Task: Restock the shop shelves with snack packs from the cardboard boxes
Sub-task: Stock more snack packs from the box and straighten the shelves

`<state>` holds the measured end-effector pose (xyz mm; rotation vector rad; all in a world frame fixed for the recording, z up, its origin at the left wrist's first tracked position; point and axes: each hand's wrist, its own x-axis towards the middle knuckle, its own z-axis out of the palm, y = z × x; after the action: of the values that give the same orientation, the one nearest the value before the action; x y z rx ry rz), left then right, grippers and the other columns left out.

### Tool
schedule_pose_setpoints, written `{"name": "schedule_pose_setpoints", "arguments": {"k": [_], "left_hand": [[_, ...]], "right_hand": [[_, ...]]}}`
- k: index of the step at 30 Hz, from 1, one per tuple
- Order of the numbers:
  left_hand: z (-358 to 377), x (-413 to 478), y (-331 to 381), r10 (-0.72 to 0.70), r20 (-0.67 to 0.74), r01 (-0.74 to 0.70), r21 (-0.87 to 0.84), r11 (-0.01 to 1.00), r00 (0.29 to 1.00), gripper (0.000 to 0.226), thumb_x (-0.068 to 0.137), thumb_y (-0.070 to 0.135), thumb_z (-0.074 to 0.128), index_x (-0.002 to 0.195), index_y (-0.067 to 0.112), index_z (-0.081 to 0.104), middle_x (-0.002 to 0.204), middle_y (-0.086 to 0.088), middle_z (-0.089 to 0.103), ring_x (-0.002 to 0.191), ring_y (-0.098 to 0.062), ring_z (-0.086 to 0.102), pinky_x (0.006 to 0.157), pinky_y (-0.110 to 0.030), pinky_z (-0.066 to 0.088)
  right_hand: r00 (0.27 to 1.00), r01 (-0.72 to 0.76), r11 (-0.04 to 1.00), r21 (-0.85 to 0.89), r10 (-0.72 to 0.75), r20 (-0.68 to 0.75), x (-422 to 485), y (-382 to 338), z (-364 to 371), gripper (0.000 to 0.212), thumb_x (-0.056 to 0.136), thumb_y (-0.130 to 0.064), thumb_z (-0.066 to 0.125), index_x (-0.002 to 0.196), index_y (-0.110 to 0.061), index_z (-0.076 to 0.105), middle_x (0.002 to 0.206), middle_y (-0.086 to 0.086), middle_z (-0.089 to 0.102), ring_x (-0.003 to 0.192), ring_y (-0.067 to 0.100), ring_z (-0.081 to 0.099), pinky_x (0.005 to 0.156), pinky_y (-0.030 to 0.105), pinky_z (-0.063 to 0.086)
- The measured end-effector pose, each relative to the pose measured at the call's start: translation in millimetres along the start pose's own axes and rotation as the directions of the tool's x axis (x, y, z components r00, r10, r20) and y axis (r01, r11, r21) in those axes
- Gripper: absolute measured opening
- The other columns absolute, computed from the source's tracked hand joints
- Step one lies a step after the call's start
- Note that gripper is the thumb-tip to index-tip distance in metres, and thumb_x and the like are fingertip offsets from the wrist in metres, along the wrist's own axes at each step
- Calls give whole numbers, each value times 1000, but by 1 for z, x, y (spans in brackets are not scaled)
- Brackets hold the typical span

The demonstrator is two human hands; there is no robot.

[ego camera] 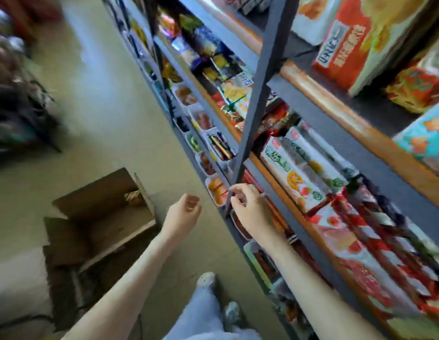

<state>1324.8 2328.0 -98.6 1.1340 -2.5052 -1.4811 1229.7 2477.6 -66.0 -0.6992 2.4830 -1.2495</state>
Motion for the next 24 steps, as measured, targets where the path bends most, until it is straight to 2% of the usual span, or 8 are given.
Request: {"name": "schedule_pose_setpoints", "arguments": {"k": [4, 7, 10, 14, 16, 18, 21, 24], "left_hand": [[-33, 3, -79, -226, -28, 228, 94, 969, 974, 28, 95, 23, 56, 119, 9, 59, 118, -10, 65, 108, -25, 60, 90, -30, 47], [-51, 14, -122, -358, -65, 363, 97, 927, 931, 32, 95, 24, 55, 123, 9, 55, 121, -12, 63, 110, -26, 59, 89, -31, 48], [-74, 41, -155, -430, -46, 432, 108, 895, 902, 36, 96, 27, 53, 127, 9, 51, 121, -12, 62, 102, -24, 60, 77, -27, 46], [-116, 96, -199, -534, -53, 536, 43, 843, 844, 35, 97, 25, 49, 128, 9, 47, 117, -11, 62, 72, -9, 51, 54, -17, 36], [-138, 129, -224, -578, -58, 579, 1, 815, 814, 35, 97, 23, 48, 129, 9, 47, 117, -10, 63, 72, -8, 51, 59, -18, 40], [-158, 163, -246, -613, -39, 613, -12, 790, 789, 37, 98, 24, 48, 132, 9, 46, 123, -11, 62, 84, -14, 54, 71, -22, 42], [-185, 210, -277, -659, -34, 657, -54, 752, 752, 37, 98, 25, 48, 133, 11, 45, 120, -8, 63, 84, -12, 53, 74, -24, 42], [-199, 259, -320, -700, -75, 694, -99, 714, 710, 36, 98, 26, 47, 131, 13, 47, 117, -7, 64, 92, -18, 58, 83, -29, 48]], "right_hand": [[974, 40, 997, -64, -24, 227, 33, -7, 69, 24, 86, -2, 60, 110, -4, 64, 109, 10, 61, 98, 21, 60, 89, 24, 44], [927, 60, 992, -114, -14, 374, 58, -12, 116, 28, 88, -5, 59, 116, -6, 60, 113, 9, 58, 103, 21, 57, 92, 27, 44], [875, 55, 986, -158, 29, 483, 88, -14, 158, 32, 90, -8, 58, 122, -7, 56, 119, 8, 54, 108, 20, 53, 93, 23, 40], [806, 19, 963, -269, 145, 574, 136, -14, 219, 37, 92, -12, 56, 129, -11, 50, 126, 6, 50, 114, 18, 50, 94, 22, 36], [771, 2, 946, -325, 206, 603, 165, -15, 256, 40, 93, -12, 55, 132, -12, 47, 129, 5, 48, 117, 18, 48, 96, 24, 36], [722, -4, 923, -384, 268, 638, 198, -18, 298, 44, 94, -12, 53, 136, -14, 42, 134, 5, 45, 121, 18, 46, 100, 27, 37], [647, -20, 888, -460, 362, 671, 247, -21, 367, 50, 95, -11, 51, 142, -14, 36, 141, 6, 41, 127, 19, 42, 107, 32, 37], [620, -33, 871, -491, 403, 674, 293, -19, 441, 54, 95, -9, 51, 145, -14, 32, 146, 6, 36, 133, 21, 37, 109, 33, 35]]}}
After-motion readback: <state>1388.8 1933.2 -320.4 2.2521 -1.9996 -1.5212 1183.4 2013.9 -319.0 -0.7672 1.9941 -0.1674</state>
